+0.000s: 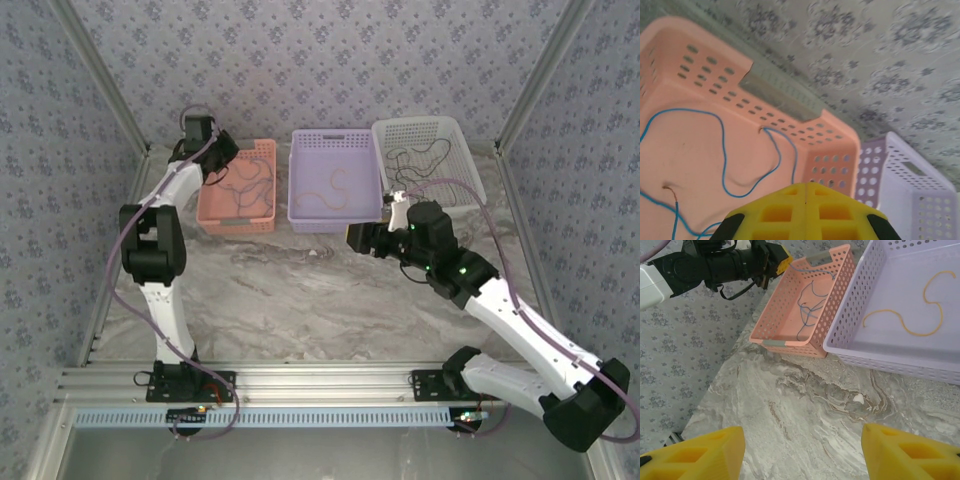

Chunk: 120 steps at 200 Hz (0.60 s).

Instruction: Untangle the cables

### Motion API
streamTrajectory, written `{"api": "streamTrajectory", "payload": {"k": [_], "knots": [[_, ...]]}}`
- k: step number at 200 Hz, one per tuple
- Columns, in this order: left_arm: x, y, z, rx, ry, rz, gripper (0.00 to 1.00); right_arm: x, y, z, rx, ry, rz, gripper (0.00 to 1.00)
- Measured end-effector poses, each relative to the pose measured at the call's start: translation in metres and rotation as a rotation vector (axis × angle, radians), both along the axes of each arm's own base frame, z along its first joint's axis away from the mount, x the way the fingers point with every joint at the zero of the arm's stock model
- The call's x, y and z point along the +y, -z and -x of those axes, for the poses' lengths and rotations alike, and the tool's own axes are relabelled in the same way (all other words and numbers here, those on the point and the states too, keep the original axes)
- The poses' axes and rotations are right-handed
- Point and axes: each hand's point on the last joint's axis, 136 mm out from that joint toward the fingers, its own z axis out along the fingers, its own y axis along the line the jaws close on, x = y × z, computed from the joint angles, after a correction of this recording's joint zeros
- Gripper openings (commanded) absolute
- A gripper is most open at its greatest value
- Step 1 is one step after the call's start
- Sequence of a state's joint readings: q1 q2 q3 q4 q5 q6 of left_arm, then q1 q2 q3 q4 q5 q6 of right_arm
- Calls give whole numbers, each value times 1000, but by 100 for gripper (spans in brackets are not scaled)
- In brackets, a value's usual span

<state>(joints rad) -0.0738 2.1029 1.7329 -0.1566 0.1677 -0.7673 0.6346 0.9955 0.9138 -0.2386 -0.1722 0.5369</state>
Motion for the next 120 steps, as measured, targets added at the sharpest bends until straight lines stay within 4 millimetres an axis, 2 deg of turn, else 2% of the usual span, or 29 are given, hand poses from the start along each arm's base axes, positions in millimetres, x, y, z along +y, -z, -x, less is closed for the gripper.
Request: {"api": "streamTrajectory", "payload": {"k": [19,24,59,73,78,84,87,101,120], "knots": [[1,8,0,18,-3,-3,0,2,3,-3,3,0,2,65],[1,8,0,19,-3,-3,5,3,4,-4,5,0,3,65],[5,17,0,45,-6,-9,63,6,8,-7,14,-6,7,65],[10,21,3,66,-18,-18,78,7,8,-7,15,-7,7,65],[12,22,4,72,-26,-22,89,7,8,-7,14,-7,6,65],[14,23,4,77,-35,-28,92,7,8,-7,14,-7,6,65],[15,23,5,79,-38,-32,98,6,8,-7,13,-7,6,65],[21,21,9,92,-65,-53,99,6,7,-6,11,-6,5,65],[29,6,25,92,-97,-80,99,3,3,-5,-2,0,3,65]]}}
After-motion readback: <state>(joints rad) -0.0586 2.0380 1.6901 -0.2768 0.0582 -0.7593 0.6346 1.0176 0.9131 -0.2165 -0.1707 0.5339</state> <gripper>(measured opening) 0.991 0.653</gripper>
